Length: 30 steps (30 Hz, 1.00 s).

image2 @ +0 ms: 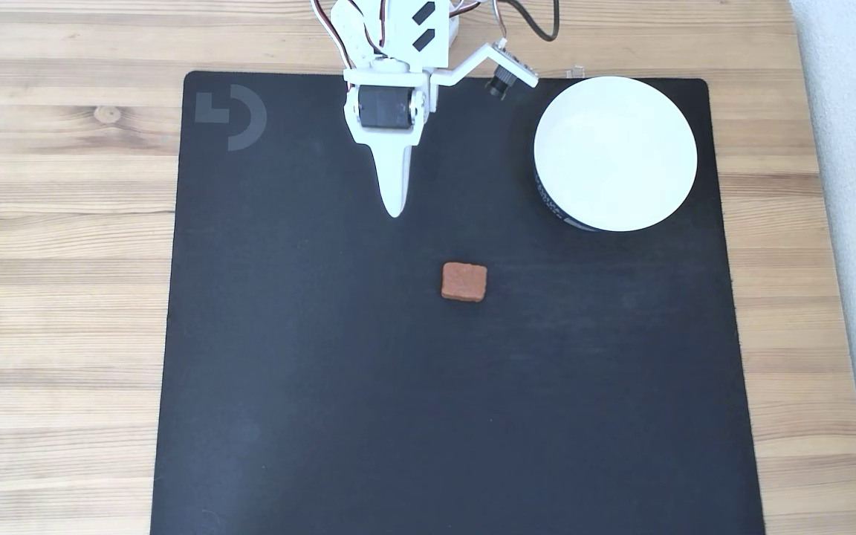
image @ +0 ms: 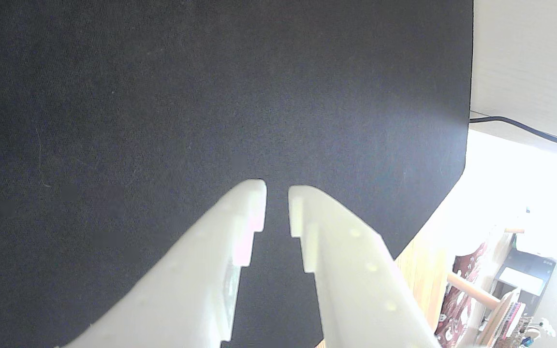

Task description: Pick up the toy and place it on the plate

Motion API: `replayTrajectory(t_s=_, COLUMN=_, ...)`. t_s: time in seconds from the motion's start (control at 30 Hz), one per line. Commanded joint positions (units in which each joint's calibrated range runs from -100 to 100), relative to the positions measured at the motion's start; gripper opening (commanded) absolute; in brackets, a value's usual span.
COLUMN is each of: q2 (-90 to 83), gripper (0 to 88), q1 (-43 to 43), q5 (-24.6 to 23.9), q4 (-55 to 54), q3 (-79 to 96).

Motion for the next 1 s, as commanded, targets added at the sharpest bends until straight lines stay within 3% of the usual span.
replayTrajectory(t_s=0.0, q2=-0.7, gripper=2.3, q1=-0.2, q5=-0.1, q4=0.7, q3=0.3)
replayTrajectory(t_s=0.43, q2=4.8, gripper=2.2, q1=-0.2, q5=-0.2, q4=4.4, q3=-8.0)
replayTrajectory(t_s=0.97, q2=47.6, gripper=2.3, q1=-5.4, q5=-0.3, q4=-3.2, q3=-41.0)
